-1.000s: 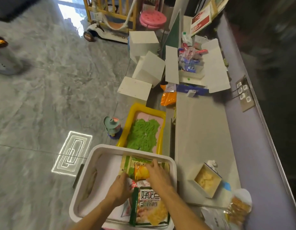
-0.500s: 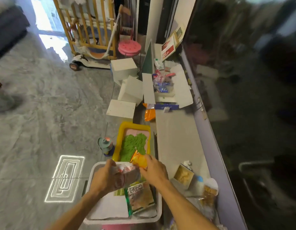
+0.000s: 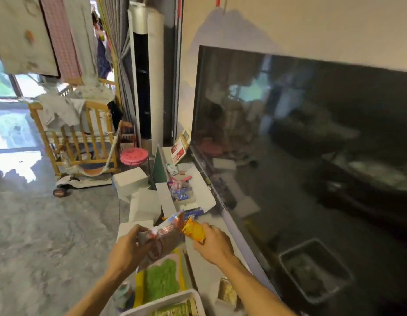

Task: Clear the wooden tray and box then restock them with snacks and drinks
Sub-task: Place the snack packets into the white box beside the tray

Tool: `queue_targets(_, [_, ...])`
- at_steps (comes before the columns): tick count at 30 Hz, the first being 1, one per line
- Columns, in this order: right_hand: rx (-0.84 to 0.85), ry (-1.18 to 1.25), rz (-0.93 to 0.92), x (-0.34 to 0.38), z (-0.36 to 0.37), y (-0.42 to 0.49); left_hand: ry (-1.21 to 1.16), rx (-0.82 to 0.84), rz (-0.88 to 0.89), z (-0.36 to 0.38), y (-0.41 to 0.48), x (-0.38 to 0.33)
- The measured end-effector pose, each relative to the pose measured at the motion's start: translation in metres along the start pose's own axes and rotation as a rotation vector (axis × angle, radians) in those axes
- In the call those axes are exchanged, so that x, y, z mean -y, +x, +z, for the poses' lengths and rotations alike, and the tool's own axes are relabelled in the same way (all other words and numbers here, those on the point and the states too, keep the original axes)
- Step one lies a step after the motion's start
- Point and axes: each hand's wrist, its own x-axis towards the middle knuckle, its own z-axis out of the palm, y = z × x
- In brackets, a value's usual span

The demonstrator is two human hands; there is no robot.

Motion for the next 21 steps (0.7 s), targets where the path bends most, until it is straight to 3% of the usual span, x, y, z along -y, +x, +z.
queue_targets(4, [-0.174,0.058,0.111,0.002,-0.045,-0.025,-0.05,0.062,0.197,-0.005,0.024,-0.054])
queue_targets(10, [-0.378,-0.019,0.369,-0.024,-0.095,-0.126,-0.06,0.281,0.402,0.034,0.007,-0.134])
queue_targets(21, [-0.643,-0.126,1.007,-0.077,-0.134,-0.467,-0.267,0.866,0.766,0.148,-0.23,-0.292])
